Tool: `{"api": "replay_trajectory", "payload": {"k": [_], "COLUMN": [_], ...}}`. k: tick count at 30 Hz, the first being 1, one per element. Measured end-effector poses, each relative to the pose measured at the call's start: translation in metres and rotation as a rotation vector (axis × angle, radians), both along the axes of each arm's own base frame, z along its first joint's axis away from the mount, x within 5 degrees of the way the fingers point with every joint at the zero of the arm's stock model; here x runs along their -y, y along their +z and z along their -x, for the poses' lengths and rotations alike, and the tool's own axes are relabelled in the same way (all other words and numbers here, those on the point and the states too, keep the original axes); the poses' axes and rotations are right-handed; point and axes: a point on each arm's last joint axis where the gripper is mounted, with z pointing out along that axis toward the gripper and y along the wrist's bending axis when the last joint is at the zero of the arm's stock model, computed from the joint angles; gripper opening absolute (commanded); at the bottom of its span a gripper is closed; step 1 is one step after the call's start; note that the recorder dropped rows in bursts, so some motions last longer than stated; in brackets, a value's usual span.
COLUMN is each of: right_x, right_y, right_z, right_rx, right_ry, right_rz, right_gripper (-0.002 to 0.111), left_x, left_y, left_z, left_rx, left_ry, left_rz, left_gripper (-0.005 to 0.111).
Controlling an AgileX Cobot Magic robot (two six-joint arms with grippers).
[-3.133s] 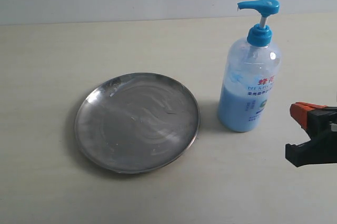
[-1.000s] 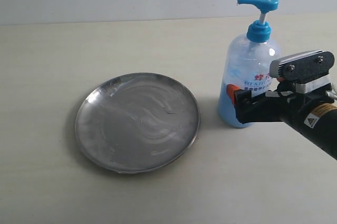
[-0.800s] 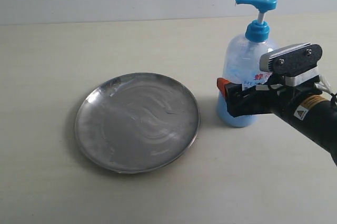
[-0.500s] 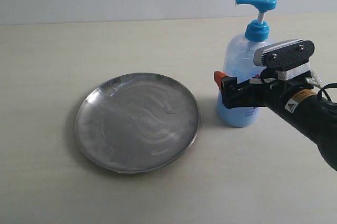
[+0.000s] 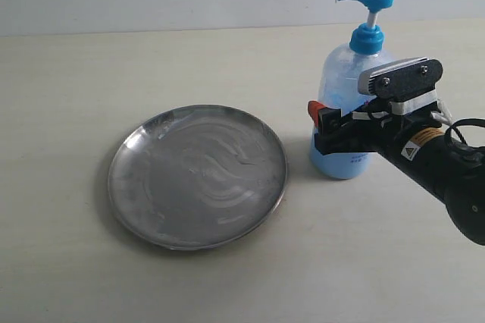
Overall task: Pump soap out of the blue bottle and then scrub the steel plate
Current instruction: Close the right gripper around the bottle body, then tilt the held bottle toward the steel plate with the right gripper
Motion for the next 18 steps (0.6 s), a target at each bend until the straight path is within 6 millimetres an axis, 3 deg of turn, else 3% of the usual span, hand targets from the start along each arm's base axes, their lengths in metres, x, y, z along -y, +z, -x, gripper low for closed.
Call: {"api": "replay_trajectory", "payload": {"k": [4, 18], "right_x": [-0.0002, -0.0054], "right_y": [0.0000, 0.0045], "right_z": [-0.0005, 0.0026], "right_rx": [0.002, 0.003], "right_ry": [0.000, 0.083], "right_rz": [-0.001, 0.044], "right_gripper": [0.002, 0.000], "left_x": [0.0000, 0.0000], "left_y": [0.0000, 0.0000], "left_z": [0.0000, 0.0000], "left_rx": [0.000, 0.000], "left_ry": [0.000, 0.000], "left_rz": [0.000, 0.000], "left_gripper": [0.000, 0.000]}}
